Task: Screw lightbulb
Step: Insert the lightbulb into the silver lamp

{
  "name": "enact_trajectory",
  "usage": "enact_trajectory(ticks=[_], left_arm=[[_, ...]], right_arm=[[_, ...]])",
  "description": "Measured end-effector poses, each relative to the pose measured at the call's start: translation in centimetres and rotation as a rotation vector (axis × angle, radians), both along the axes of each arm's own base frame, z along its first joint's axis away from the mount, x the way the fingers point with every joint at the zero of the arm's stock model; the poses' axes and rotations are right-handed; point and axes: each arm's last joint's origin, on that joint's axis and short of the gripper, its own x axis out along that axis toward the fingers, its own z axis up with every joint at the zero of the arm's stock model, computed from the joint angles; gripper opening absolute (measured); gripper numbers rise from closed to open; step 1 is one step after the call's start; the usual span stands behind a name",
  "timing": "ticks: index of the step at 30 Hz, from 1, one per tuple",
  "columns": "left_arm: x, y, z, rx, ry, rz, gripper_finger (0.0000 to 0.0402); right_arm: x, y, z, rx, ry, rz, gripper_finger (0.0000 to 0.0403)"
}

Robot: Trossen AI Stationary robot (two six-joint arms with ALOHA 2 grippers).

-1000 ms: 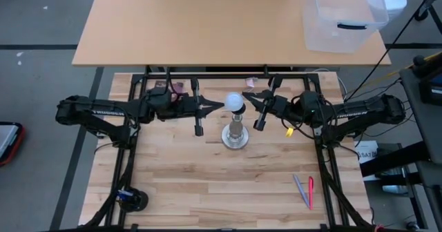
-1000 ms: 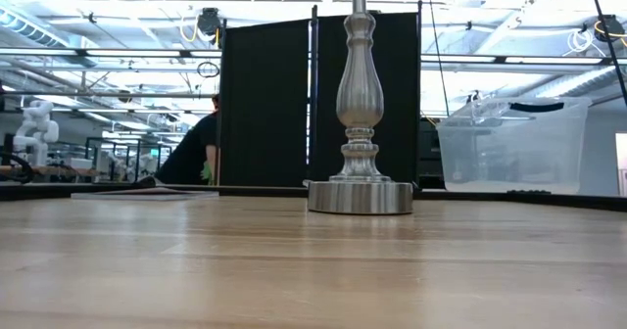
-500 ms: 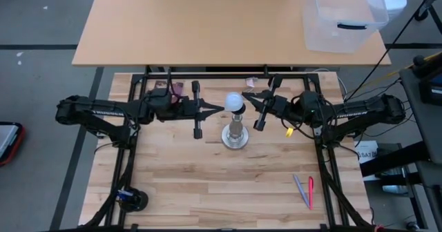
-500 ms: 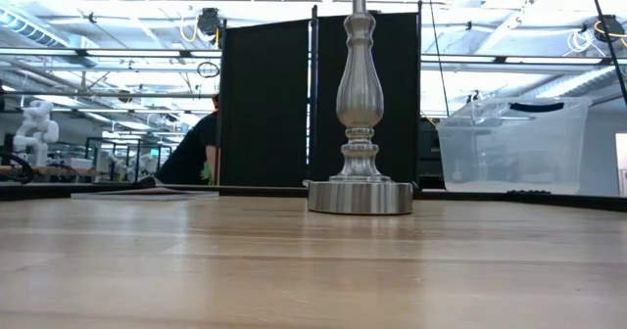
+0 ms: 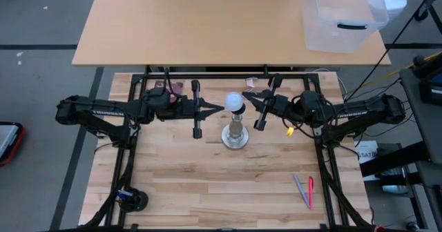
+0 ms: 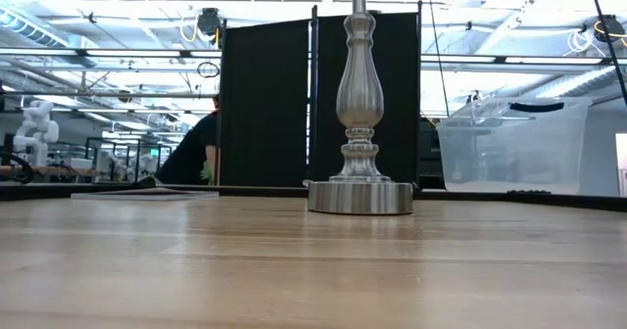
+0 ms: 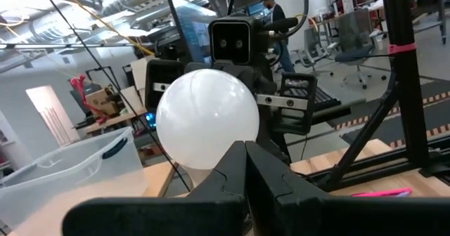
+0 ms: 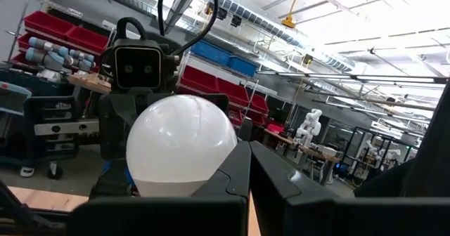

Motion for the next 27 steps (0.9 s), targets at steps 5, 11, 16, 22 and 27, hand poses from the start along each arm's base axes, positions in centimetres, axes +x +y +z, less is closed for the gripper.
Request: enact_trajectory(ticks=[5, 11, 16, 22, 27], left_arm=[[0.1, 0.4, -0.1, -0.006, 0.003, 0.01, 0.0002], [0.8, 0.6, -0.7, -0.007, 0.015, -0.005, 0.0002], [1.0, 0.7, -0.8, -0.007, 0.007, -0.003, 0.0002], [1.0, 1.3, -0.7, -0.025, -0.003, 0.012, 0.0002], [1.0, 1.6, -0.7, -0.032, -0.001, 0.001, 0.0002]], right_arm=[[0.0, 0.0, 0.1, 0.003, -0.012, -0.006, 0.0], [-0.1, -0.2, 0.1, 0.011, -0.012, -0.033, 0.0], [0.0, -0.2, 0.1, 0.009, -0.007, -0.029, 0.0], [0.5, -0.2, -0.4, 0.009, 0.01, -0.033, 0.0], [0.7, -0.2, -0.6, 0.011, 0.015, -0.041, 0.0]])
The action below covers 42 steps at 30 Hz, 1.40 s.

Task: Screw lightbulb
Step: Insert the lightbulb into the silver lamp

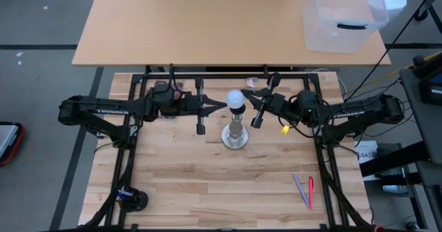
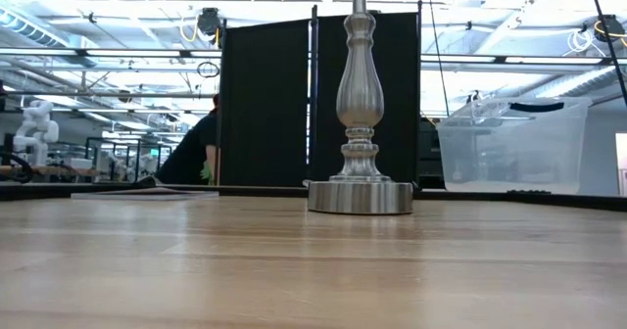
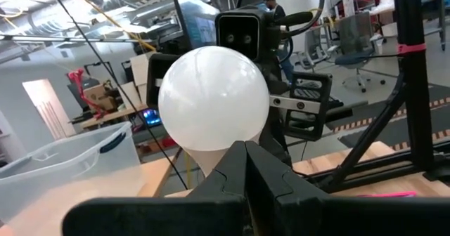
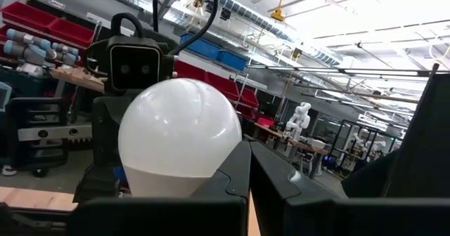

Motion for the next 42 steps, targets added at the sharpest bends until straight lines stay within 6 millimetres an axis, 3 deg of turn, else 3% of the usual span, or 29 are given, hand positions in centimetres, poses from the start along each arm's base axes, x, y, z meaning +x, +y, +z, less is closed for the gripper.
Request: enact_trajectory(ticks=[32, 42], left_arm=[[0.3, 1.6, -0.3, -0.041, -0.008, 0.03, 0.0002], [0.1, 2.3, -0.5, -0.05, 0.026, 0.06, 0.0002]], right_arm=[[0.3, 0.0, -1.1, 0.007, 0.112, -0.041, 0.0], [0.2, -0.2, -1.1, 0.026, 0.116, -0.139, 0.0]])
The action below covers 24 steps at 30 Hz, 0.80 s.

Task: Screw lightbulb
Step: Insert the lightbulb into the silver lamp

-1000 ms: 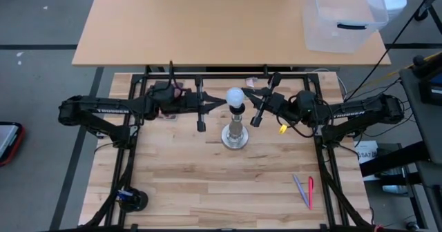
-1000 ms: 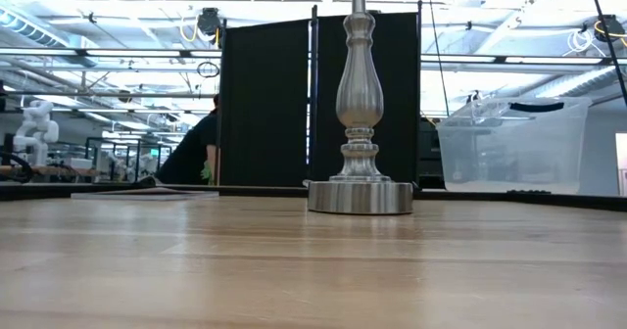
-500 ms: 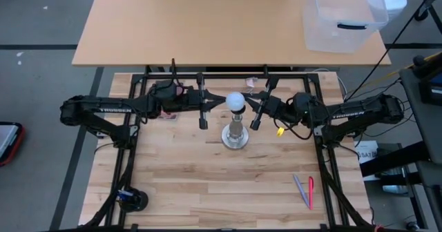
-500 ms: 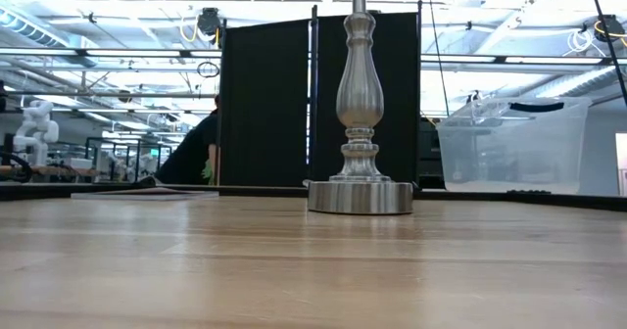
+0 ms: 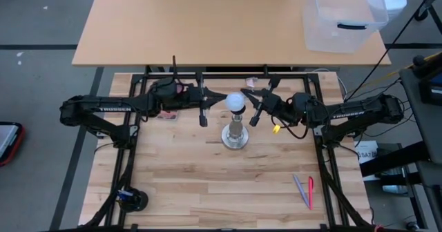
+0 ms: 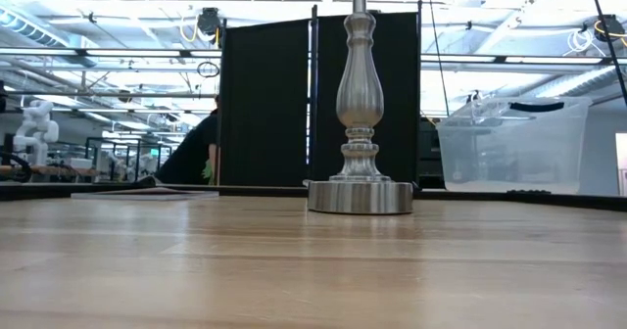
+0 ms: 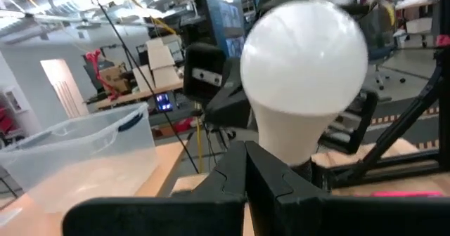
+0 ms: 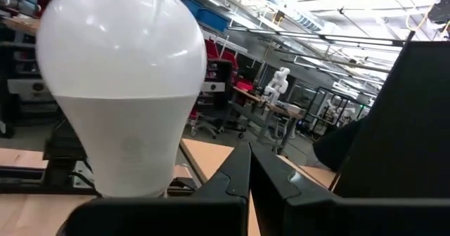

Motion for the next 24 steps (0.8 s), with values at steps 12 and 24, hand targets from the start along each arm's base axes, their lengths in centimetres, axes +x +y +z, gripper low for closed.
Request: enact_trajectory(ticks=[12, 24], left_arm=[[-1.7, -1.5, 1.2, 0.05, 0.019, -0.054, 0.0002], [-1.3, -3.9, 1.5, 0.134, -0.042, -0.163, 0.0002]], right_arm=[[-0.2, 0.7, 0.7, -0.043, -0.057, 0.046, 0.0], [-0.3, 0.8, 1.2, -0.064, -0.107, 0.063, 0.0]])
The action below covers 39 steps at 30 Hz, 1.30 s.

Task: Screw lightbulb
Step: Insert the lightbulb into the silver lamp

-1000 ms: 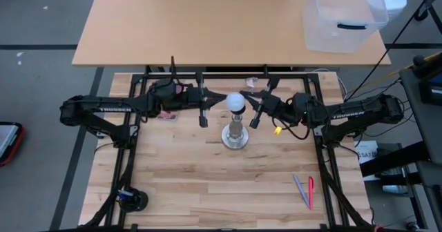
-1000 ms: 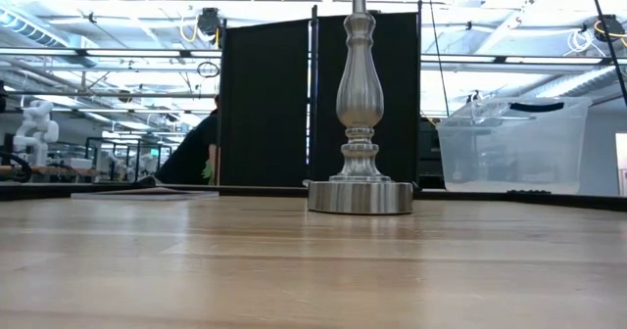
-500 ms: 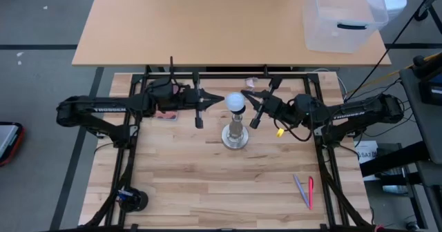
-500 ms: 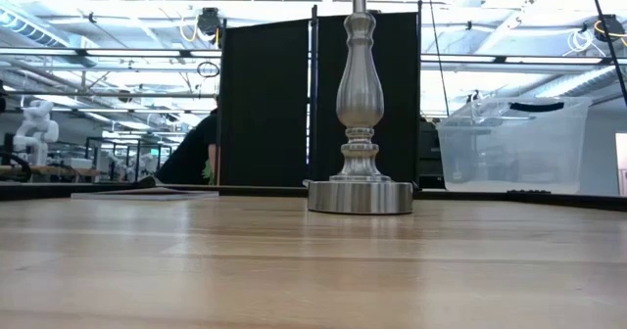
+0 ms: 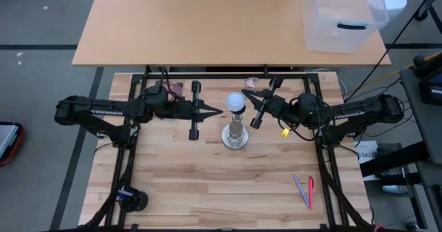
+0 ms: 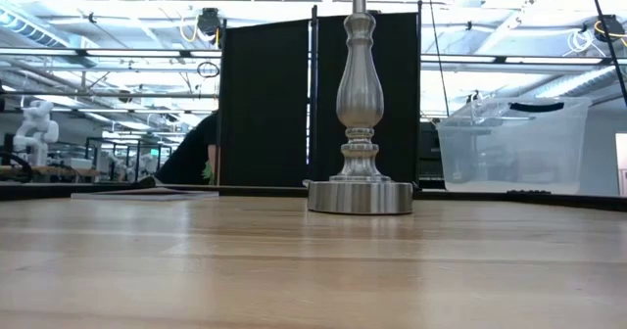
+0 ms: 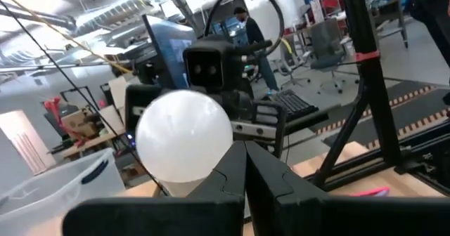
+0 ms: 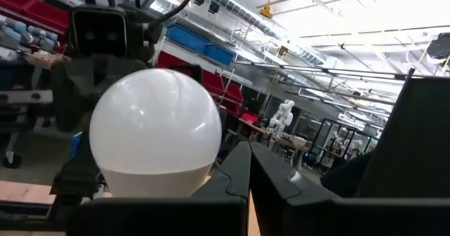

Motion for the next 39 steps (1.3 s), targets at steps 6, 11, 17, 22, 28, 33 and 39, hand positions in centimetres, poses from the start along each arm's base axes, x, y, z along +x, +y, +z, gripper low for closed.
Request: enact_trajectory(ticks=[6, 11, 17, 22, 28, 33, 39], left_arm=[[1.3, 0.3, -0.6, -0.017, -0.031, 0.007, 0.0002], [1.7, 1.0, -1.1, -0.033, -0.015, 0.026, 0.0002], [1.6, 1.5, -0.9, -0.052, -0.032, 0.039, 0.0002], [1.6, 1.7, -0.8, -0.052, -0.036, 0.043, 0.0002], [1.5, 2.1, -0.8, -0.067, -0.04, 0.047, 0.0002], [1.5, 2.2, -0.6, -0.069, -0.037, 0.049, 0.0002], [2.8, 2.3, -0.2, -0.069, -0.011, 0.048, 0.0002]], right_arm=[[0.0, 0.1, 0.2, -0.012, -0.015, 0.024, 0.0], [0.0, 0.1, 0.2, -0.009, -0.016, 0.024, 0.0], [0.0, 0.0, 0.1, 0.0, -0.015, 0.023, 0.0], [0.0, 0.2, 0.1, 0.002, -0.008, 0.025, 0.0], [-0.1, 0.5, 0.1, -0.007, -0.003, 0.016, 0.0], [0.0, 0.4, 0.0, 0.0, 0.013, -0.003, 0.0], [0.0, 0.3, -0.2, 0.026, 0.027, -0.037, 0.0]])
